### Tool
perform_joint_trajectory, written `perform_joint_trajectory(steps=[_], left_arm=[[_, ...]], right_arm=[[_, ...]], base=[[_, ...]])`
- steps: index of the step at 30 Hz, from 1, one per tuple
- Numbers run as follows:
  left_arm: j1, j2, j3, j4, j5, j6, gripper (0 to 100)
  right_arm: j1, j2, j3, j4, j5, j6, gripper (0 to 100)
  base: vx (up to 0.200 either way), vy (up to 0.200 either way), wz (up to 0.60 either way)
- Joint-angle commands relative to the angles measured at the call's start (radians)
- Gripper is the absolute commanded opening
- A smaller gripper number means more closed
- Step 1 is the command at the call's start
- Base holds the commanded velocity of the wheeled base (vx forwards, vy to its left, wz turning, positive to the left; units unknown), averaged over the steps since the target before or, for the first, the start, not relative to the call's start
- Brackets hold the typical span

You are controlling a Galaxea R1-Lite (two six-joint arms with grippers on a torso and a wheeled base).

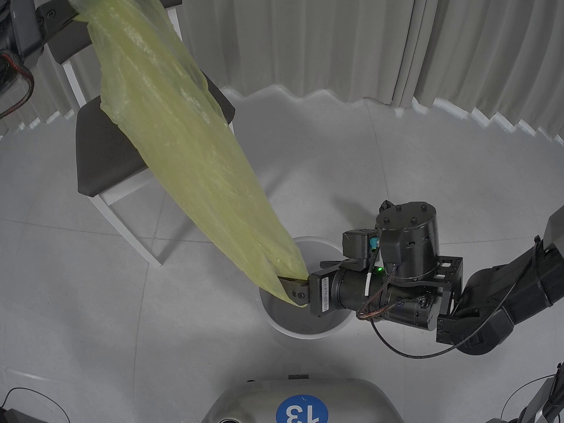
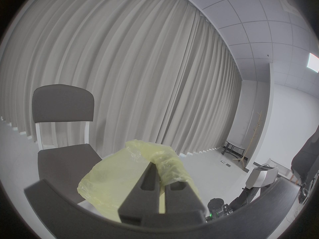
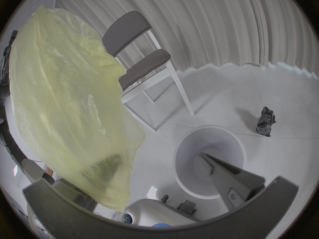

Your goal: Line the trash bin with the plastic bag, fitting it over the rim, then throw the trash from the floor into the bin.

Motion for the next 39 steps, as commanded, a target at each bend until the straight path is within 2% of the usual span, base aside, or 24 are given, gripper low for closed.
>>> perform_joint_trajectory(steps=[1, 13, 21, 32, 39], left_arm=[[0.0, 0.003, 0.0, 0.0, 0.0, -0.001, 0], [0.004, -0.008, 0.029, 0.0, -0.002, 0.003, 0], [-0.001, -0.037, 0.063, 0.037, -0.002, 0.013, 0], [0.004, -0.117, 0.086, 0.296, 0.0, 0.036, 0], [0.01, -0.14, 0.088, 0.44, -0.002, 0.043, 0]], right_arm=[[0.0, 0.003, 0.004, -0.005, 0.0, 0.001, 0], [-0.003, -0.037, 0.019, 0.007, -0.003, -0.001, 0], [-0.037, -0.129, 0.019, 0.041, -0.006, -0.006, 0], [-0.075, -0.339, 0.051, 0.22, -0.008, -0.013, 0], [-0.087, -0.451, 0.063, 0.357, -0.044, -0.022, 0]], base=[[0.0, 0.0, 0.0], [0.0, 0.0, 0.0], [0.0, 0.0, 0.0], [0.0, 0.0, 0.0], [0.0, 0.0, 0.0]])
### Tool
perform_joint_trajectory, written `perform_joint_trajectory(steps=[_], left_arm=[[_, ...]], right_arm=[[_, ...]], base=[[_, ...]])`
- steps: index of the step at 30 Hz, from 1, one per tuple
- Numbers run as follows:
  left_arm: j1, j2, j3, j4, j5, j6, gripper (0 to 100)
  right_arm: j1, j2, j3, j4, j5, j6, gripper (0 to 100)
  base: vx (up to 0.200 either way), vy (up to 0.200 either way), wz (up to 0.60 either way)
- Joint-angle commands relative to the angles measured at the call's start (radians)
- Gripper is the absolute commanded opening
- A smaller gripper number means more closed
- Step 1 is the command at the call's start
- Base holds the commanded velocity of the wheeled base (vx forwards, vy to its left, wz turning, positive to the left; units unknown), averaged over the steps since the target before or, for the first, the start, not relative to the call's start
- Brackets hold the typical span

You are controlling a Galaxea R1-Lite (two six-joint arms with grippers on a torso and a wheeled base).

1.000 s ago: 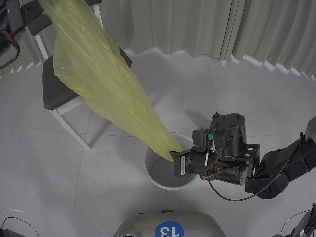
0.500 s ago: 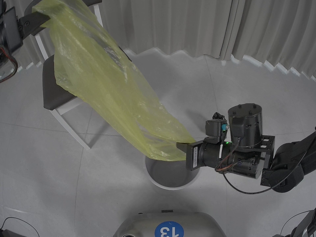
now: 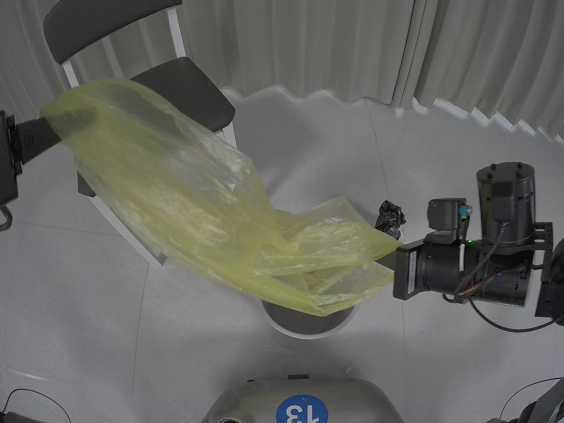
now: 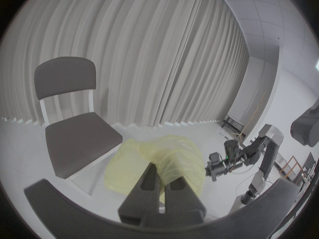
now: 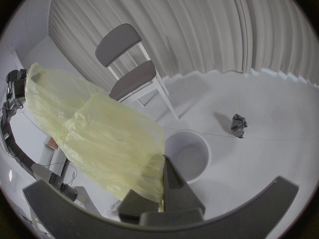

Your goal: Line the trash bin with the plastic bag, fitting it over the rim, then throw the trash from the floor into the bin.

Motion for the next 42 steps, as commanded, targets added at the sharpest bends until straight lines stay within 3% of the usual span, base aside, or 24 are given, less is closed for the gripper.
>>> perform_joint_trajectory(steps=[1, 16, 19, 23, 25, 27, 33, 42], left_arm=[[0.005, -0.029, 0.004, 0.057, -0.001, 0.002, 0], [0.023, -0.039, 0.153, 0.066, 0.0, -0.013, 0], [0.022, -0.056, 0.217, 0.02, 0.002, -0.016, 0], [0.03, -0.041, 0.397, -0.238, -0.007, -0.053, 0], [0.033, -0.03, 0.424, -0.295, -0.015, -0.073, 0], [0.057, 0.0, 0.478, -0.439, -0.038, -0.113, 0], [0.086, 0.028, 0.469, -0.47, -0.104, -0.113, 0], [0.085, -0.015, 0.461, -0.471, -0.104, -0.115, 0]], right_arm=[[-0.022, -0.114, 0.012, 0.055, -0.012, -0.003, 0], [-0.156, -0.352, 0.101, 0.267, -0.014, -0.053, 0], [-0.17, -0.379, 0.122, 0.266, -0.011, -0.052, 0], [-0.194, -0.395, 0.144, 0.266, -0.009, -0.053, 0], [-0.2, -0.393, 0.142, 0.266, -0.008, -0.053, 0], [-0.213, -0.395, 0.141, 0.262, -0.008, -0.053, 0], [-0.205, -0.404, 0.129, 0.255, -0.003, -0.078, 0], [-0.209, -0.522, 0.153, 0.264, -0.003, -0.096, 0]], base=[[0.0, 0.0, 0.0], [0.0, 0.0, 0.0], [0.0, 0.0, 0.0], [0.0, 0.0, 0.0], [0.0, 0.0, 0.0], [0.0, 0.0, 0.0], [0.0, 0.0, 0.0], [0.0, 0.0, 0.0]])
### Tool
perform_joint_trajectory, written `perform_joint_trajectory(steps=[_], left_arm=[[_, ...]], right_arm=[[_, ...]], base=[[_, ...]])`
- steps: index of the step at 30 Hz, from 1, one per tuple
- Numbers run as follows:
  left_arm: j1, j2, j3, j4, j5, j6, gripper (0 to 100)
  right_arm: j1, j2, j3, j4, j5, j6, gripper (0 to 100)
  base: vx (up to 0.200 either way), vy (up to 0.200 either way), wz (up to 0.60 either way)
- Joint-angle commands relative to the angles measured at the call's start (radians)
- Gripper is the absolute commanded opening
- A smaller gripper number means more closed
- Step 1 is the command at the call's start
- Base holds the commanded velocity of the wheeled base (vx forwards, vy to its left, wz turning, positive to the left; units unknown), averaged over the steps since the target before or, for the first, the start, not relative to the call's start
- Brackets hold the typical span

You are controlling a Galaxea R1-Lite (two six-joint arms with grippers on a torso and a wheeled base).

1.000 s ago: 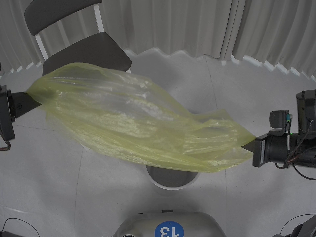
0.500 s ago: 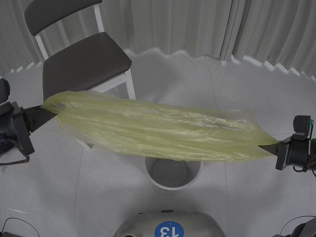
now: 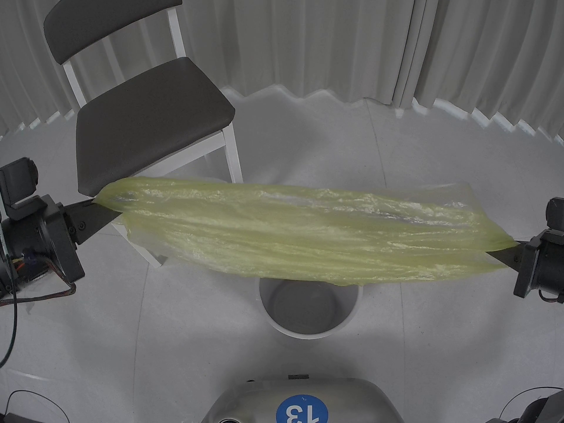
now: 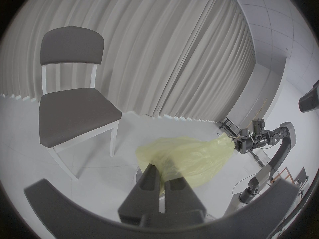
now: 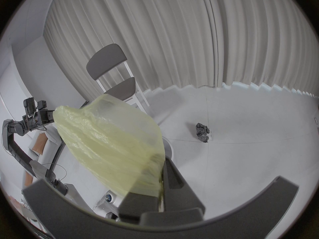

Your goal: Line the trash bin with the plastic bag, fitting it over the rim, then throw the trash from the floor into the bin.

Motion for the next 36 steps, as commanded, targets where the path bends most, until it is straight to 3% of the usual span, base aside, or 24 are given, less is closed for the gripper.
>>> perform_joint_trajectory(steps=[1, 10, 20, 25, 30, 36], left_arm=[[0.0, -0.029, -0.002, 0.0, 0.001, 0.0, 0], [0.008, -0.101, 0.015, 0.02, 0.009, -0.002, 0], [0.008, -0.175, 0.041, 0.132, 0.009, -0.036, 0], [-0.025, -0.14, 0.035, 0.167, 0.004, -0.075, 0], [-0.052, -0.005, 0.01, 0.117, 0.009, -0.138, 0], [-0.025, 0.129, 0.079, -0.1, 0.0, -0.19, 0]], right_arm=[[-0.002, -0.077, 0.028, 0.006, -0.001, 0.0, 0], [0.001, -0.116, 0.033, -0.003, 0.002, -0.004, 0], [-0.005, -0.103, 0.002, 0.015, -0.004, -0.007, 0], [-0.005, -0.053, -0.021, 0.041, 0.002, -0.008, 0], [-0.005, 0.021, -0.047, 0.037, 0.004, -0.008, 0], [-0.005, 0.099, -0.066, 0.029, 0.024, -0.002, 0]], base=[[0.0, 0.0, 0.0], [0.0, 0.0, 0.0], [0.0, 0.0, 0.0], [0.0, 0.0, 0.0], [0.0, 0.0, 0.0], [0.0, 0.0, 0.0]])
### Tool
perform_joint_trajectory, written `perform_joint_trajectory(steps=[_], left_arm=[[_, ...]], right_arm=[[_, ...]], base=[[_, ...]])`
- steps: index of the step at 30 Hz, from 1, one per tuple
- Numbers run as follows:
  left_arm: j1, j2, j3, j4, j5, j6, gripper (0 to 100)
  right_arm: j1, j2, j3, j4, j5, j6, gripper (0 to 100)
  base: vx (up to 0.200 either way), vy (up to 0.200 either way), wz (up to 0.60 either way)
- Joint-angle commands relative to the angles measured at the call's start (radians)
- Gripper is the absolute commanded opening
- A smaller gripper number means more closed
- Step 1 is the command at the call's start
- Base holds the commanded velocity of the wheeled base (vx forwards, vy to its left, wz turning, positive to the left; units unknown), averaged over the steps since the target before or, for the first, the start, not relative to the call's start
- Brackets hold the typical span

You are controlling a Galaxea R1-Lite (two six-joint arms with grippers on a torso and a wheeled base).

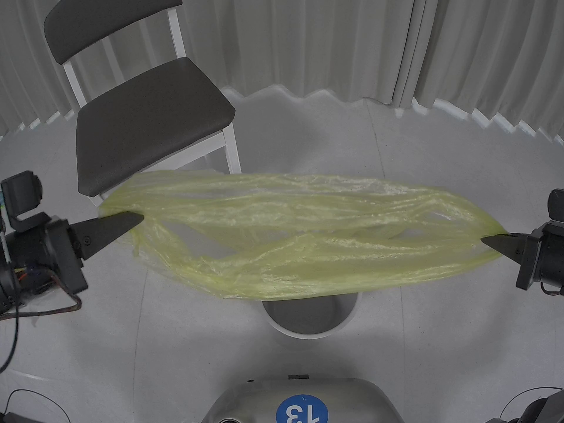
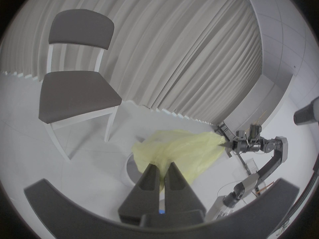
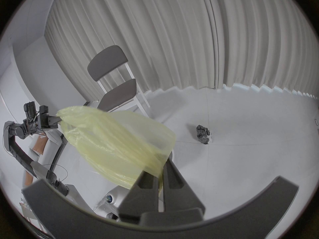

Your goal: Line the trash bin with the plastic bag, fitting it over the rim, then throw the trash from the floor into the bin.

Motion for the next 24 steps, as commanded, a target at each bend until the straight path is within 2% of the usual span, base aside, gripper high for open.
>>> perform_joint_trajectory(steps=[1, 4, 6, 12, 22, 24], left_arm=[[0.032, 0.155, 0.058, -0.156, -0.014, -0.031, 0], [0.069, 0.208, 0.081, -0.269, -0.089, -0.07, 0], [0.071, 0.239, 0.092, -0.312, -0.112, -0.101, 0], [0.078, 0.417, 0.103, -0.444, -0.112, -0.124, 0], [0.085, 0.51, 0.135, -0.549, -0.12, -0.129, 0], [0.085, 0.552, 0.135, -0.585, -0.12, -0.13, 0]], right_arm=[[-0.001, 0.107, -0.023, -0.004, 0.021, 0.005, 0], [-0.009, 0.15, -0.039, -0.009, 0.03, 0.013, 0], [-0.027, 0.178, -0.045, -0.015, 0.037, 0.018, 0], [-0.067, 0.2, -0.048, -0.027, 0.109, 0.021, 0], [-0.072, 0.201, -0.009, -0.03, 0.106, 0.025, 0], [-0.072, 0.227, 0.017, -0.073, 0.104, 0.042, 0]], base=[[0.0, 0.0, 0.0], [0.0, 0.0, 0.0], [0.0, 0.0, 0.0], [0.0, 0.0, 0.0], [0.0, 0.0, 0.0], [0.0, 0.0, 0.0]])
